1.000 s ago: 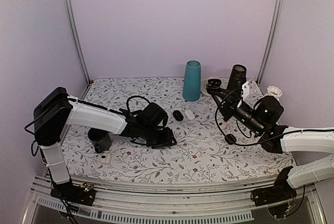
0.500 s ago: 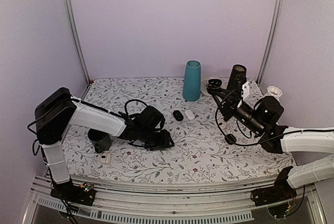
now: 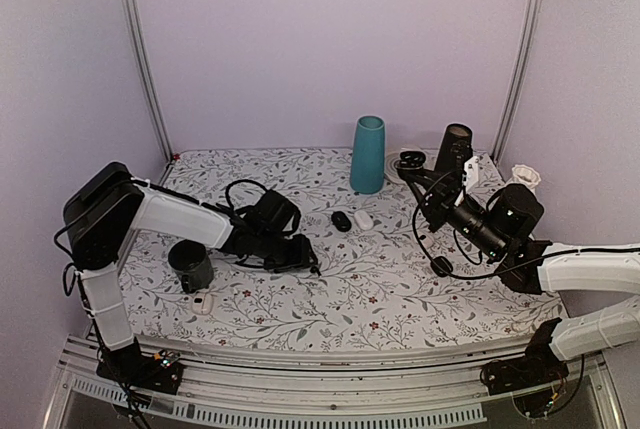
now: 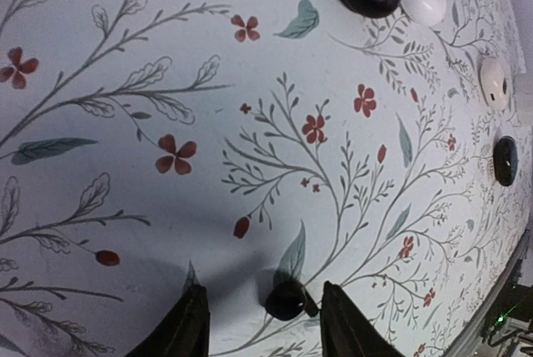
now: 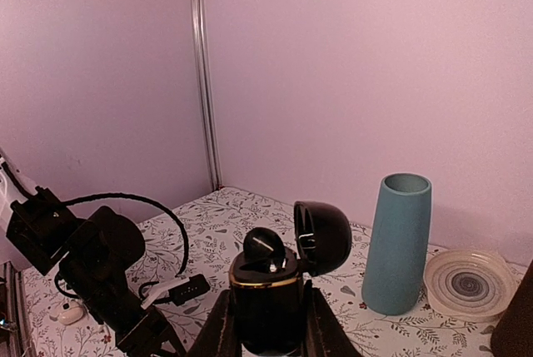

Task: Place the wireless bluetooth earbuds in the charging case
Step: Adjust the right earbud at the center of the board.

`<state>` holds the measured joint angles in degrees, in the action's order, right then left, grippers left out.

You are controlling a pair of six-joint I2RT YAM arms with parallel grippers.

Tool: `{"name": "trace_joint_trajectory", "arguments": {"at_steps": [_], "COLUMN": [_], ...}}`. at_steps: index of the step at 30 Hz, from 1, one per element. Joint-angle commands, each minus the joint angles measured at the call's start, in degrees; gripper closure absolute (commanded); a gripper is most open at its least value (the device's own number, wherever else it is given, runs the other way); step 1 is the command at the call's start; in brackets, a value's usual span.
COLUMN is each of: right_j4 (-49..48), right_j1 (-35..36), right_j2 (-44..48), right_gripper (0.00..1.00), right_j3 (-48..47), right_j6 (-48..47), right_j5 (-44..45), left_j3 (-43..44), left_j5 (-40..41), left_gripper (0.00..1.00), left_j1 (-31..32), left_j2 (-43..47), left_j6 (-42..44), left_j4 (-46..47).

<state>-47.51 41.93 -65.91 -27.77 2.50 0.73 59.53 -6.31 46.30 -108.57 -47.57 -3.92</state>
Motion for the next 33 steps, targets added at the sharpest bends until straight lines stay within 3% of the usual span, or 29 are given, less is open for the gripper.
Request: {"name": "trace_joint_trajectory", "arguments": {"at_steps": [1, 12, 33], "right_j4": [-0.2, -0.6, 0.0], "right_j1": [-0.2, -0.3, -0.8], "right_j2": [0.9, 0.4, 4.3], "right_gripper": [0.96, 0.96, 0.96], "right_j3": [0.0, -0.2, 2.4], "right_j6": [-0.5, -2.0, -3.7], "right_j5": [1.1, 0.5, 0.9], "left_j3": [0.4, 3.7, 5.3], "left_j5": [1.3, 3.1, 0.6], "left_gripper": [0.56, 0.57, 0.57], "left_j1": [-0.2, 6.0, 5.0], "left_j2": [1.6, 1.0, -2.7], "left_j6": [1.8, -4.8, -6.0], "left_j4": [-3.5, -7.1, -6.1]}}
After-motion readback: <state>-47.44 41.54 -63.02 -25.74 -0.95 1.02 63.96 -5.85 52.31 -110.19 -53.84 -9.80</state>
